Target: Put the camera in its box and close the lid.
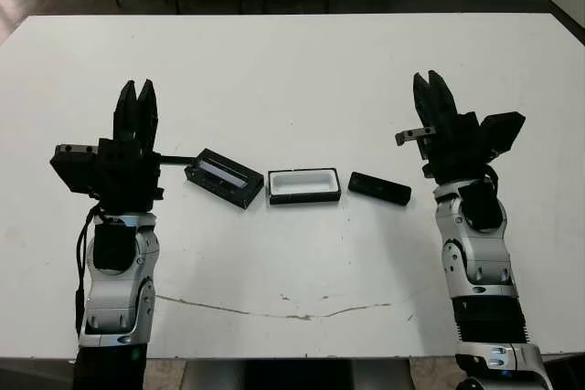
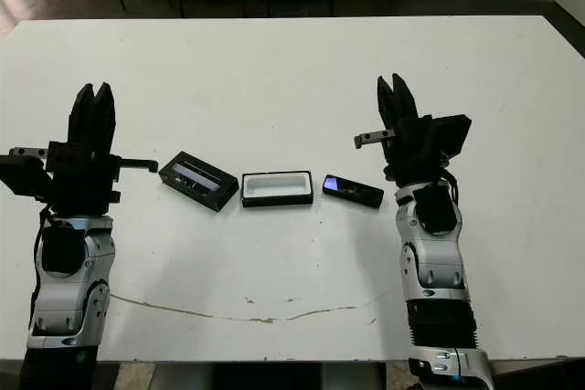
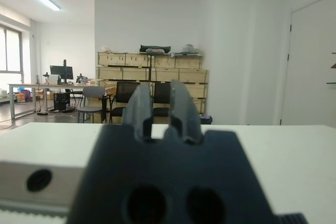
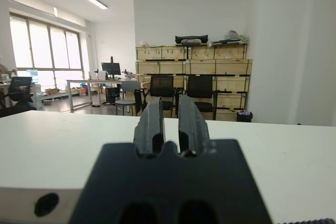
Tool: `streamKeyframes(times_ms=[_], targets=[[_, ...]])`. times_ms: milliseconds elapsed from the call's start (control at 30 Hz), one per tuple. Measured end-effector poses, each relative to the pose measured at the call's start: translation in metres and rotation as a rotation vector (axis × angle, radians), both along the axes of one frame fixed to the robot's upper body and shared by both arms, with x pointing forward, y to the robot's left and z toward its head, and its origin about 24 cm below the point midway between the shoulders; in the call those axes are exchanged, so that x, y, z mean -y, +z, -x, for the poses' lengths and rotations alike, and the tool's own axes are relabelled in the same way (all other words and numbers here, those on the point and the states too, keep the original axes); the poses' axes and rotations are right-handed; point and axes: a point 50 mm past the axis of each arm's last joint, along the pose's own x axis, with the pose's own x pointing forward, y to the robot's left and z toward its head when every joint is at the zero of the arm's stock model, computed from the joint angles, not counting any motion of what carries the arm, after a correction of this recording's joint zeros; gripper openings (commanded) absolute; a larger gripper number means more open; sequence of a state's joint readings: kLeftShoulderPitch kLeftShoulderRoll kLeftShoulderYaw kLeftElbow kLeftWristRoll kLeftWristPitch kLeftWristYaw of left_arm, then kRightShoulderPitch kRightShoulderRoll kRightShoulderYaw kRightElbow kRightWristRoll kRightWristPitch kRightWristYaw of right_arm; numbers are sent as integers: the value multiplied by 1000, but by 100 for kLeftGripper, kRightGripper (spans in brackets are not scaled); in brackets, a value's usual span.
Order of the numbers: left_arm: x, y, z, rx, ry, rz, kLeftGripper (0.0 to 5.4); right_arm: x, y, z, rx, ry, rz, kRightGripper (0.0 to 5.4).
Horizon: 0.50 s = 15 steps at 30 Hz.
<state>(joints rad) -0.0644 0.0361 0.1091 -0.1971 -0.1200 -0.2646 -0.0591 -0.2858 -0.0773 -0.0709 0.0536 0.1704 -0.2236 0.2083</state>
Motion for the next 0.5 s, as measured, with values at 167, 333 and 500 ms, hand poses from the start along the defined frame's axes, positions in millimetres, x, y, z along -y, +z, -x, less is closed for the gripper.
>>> streamKeyframes(times_ms=[167, 333, 500], targets=[[1, -2, 1, -11, -5, -1, 2, -1, -3, 2, -17, 4, -3, 0], [4, -3, -3, -17, -13, -6, 2, 2, -10, -4, -63, 5, 0, 0], [4, -2, -2, -12, -13, -7, 2, 19, -3, -6, -60, 18, 91, 0]])
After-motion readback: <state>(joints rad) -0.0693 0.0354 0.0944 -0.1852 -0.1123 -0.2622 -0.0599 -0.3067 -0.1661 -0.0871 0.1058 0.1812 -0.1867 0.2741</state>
